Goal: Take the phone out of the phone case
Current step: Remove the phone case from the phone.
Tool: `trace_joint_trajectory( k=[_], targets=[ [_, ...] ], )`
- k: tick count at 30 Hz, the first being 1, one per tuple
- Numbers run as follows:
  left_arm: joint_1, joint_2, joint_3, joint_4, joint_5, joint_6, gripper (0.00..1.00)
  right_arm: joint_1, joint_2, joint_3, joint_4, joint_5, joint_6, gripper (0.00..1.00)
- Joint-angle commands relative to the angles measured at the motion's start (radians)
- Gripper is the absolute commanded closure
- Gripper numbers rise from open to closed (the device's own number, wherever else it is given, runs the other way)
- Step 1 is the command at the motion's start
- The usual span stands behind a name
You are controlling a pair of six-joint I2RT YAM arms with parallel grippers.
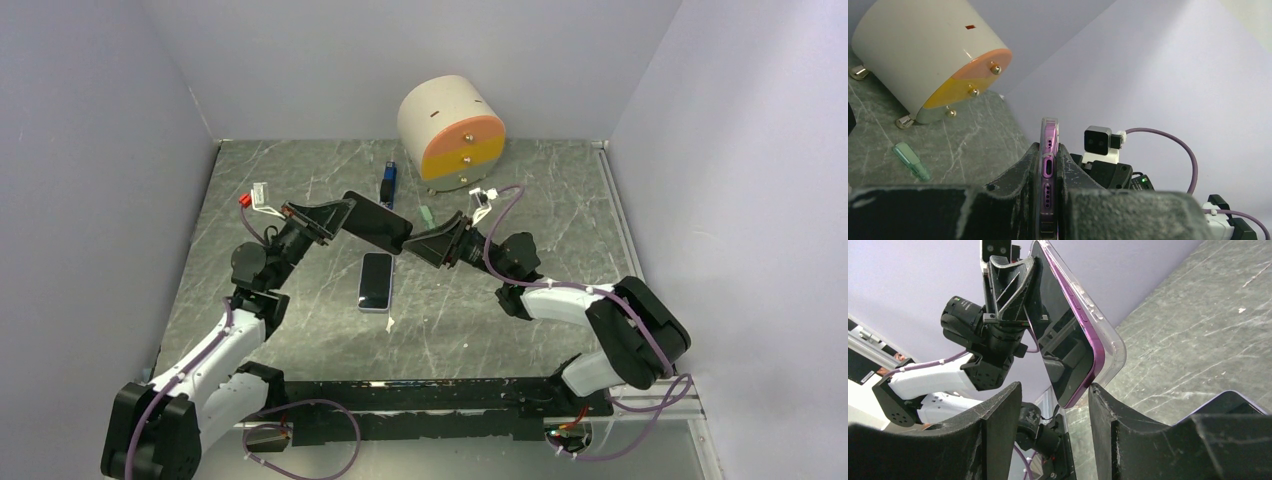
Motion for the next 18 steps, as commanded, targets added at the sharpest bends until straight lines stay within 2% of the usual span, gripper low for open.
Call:
trace_joint_trajectory(
  k=[1, 9, 18],
  targets=[
    [-0.004, -0.01, 0.027, 0.11, 0.03, -0.035, 0.97, 0.004, 0.007, 0.043, 0.093, -0.002, 0.004, 0.46],
    [-0.008, 0.032, 0.001, 0.191, 0.045, -0.061, 0.97, 0.004, 0.028, 0.067, 0.196, -0.04, 0.054, 0.54],
    [-0.07, 0.056, -0.005, 0.23, 0.043, -0.056, 0.97, 0.007, -0.001, 0.124, 0.146, -0.034, 0.018, 0.54]
  ],
)
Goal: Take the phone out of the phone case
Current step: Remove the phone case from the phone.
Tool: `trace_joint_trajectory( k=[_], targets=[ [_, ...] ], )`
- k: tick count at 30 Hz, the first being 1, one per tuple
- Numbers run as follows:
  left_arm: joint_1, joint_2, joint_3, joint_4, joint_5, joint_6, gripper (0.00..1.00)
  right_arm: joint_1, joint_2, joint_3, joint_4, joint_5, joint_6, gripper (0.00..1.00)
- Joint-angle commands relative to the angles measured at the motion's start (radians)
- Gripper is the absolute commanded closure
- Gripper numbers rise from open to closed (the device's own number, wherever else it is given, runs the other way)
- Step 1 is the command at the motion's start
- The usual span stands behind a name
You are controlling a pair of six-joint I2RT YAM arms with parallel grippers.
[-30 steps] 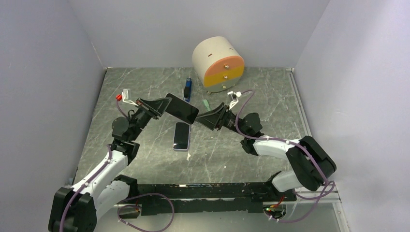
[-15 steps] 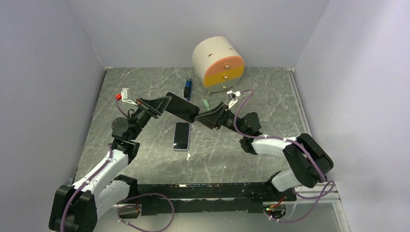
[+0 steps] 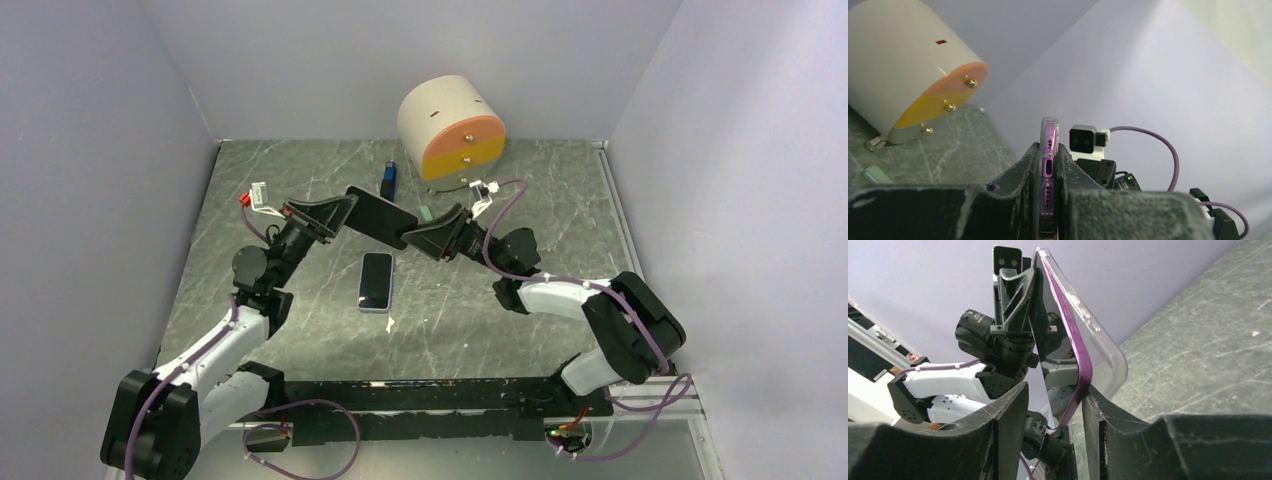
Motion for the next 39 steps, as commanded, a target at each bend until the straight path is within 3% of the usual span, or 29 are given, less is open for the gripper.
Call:
trace_joint_trajectory(
  k=[1, 5, 10, 17, 25, 39],
  targets=[
    [-0.057, 0.015, -0.001, 0.102, 0.052, -0.038, 0.97, 0.015, -0.028, 0.091, 0.074, -0.02, -0.009, 0.54],
    [-0.073, 0.034, -0.008, 0.169, 0.059, -0.054, 0.97, 0.015, -0.014, 0.101, 0.099, -0.023, 0.011, 0.53],
    [-0.085, 0.032, -0.008, 0.115, 0.054, -0.023, 0.97, 0.017, -0.018, 0.104, 0.111, -0.033, 0.016, 0.55],
    [-0.11, 0.099, -0.009, 0.136, 0.065, 0.0, 0.98, 0.017, -0.014, 0.103, 0.14, -0.051, 0.045, 0.65],
    [-0.116, 0.13, 0.0, 0.103, 0.059, 0.031, 0.96, 0.009, -0.033, 0.072, 0.064, -0.016, 0.017, 1.0],
    [-0.116, 0.157, -0.003, 0.084, 0.082, 0.069, 0.54, -0.044, -0.054, 0.005, 0.037, 0.035, 0.07, 1.0]
  ],
)
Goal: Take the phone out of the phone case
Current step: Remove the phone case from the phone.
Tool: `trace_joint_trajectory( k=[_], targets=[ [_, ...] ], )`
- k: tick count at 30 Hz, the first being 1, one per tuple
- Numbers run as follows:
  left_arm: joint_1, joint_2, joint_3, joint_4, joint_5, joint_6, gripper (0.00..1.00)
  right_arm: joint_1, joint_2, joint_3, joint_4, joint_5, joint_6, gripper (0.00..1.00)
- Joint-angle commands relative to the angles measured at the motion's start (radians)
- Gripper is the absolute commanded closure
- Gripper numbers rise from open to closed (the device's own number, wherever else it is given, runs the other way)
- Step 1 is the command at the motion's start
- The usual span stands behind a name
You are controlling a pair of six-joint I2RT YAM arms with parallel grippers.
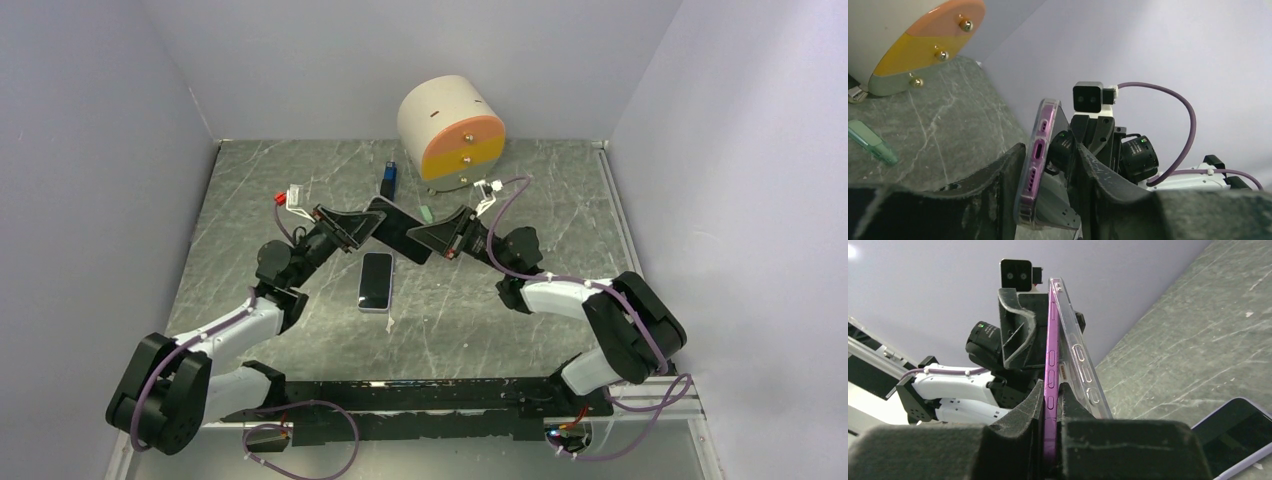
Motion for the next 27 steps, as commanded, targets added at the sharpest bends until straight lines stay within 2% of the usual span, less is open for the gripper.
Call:
trace_joint_trajectory(
  k=[1, 6, 10, 14, 18, 27],
  targets=[
    [-0.005, 0.0, 0.002, 0.024, 0.041, 0.031, 0.51, -0.009, -0.053, 0.013, 0.055, 0.043, -0.013, 1.0],
    [-0.005, -0.015, -0.023, 0.048, 0.041, 0.058, 0.39, -0.025, -0.062, -0.009, 0.048, 0.085, 0.017, 1.0],
    [-0.005, -0.047, -0.04, 0.009, 0.044, 0.1, 0.34, -0.033, -0.066, -0.011, 0.064, 0.108, 0.059, 1.0],
    [-0.005, -0.065, -0.072, 0.0, 0.016, 0.112, 0.33, -0.032, -0.084, -0.005, 0.06, 0.134, 0.074, 1.0],
    [-0.009, -0.049, -0.058, -0.007, 0.05, 0.111, 0.33, -0.032, -0.107, 0.0, 0.043, 0.166, 0.079, 1.0],
    [-0.054, 0.086, -0.014, 0.147, 0.095, 0.068, 0.38, -0.013, -0.112, 0.018, 0.042, 0.204, 0.095, 1.0]
  ],
)
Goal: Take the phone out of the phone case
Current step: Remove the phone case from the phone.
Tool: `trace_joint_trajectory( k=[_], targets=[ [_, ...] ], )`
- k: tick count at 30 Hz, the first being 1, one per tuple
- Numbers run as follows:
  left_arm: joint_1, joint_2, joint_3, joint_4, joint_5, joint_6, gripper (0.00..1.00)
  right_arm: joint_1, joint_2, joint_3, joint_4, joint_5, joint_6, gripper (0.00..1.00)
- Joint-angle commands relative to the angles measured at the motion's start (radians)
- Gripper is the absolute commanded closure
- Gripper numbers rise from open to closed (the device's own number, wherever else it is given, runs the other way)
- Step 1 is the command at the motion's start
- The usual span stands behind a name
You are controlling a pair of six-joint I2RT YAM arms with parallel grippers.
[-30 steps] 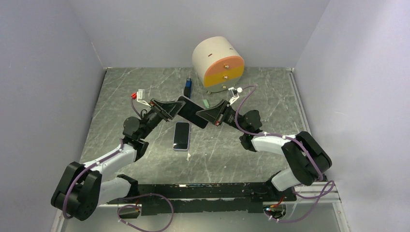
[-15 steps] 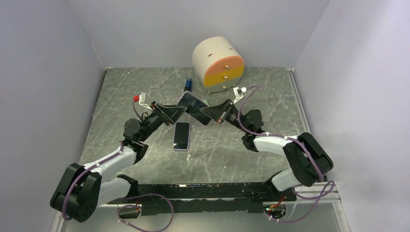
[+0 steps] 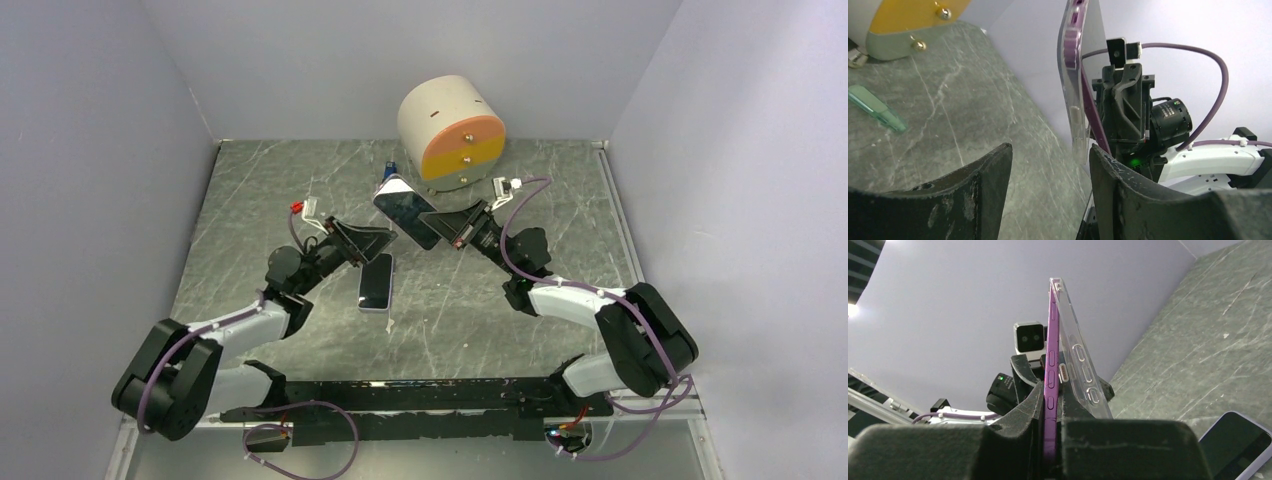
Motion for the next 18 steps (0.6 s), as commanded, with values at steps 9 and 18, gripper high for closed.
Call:
trace_joint_trajectory(
  k=[9, 18],
  targets=[
    [-0.068, 0.092, 0.101, 0.114, 0.045, 0.021, 0.42, 0.024, -0.028, 0.039, 0.118, 0.048, 0.029, 1.0],
    [-0.081, 0.103, 0.102, 0.056, -0.002, 0.039, 0.53, 0.027, -0.019, 0.039, 0.163, 0.042, 0.058, 1.0]
  ],
)
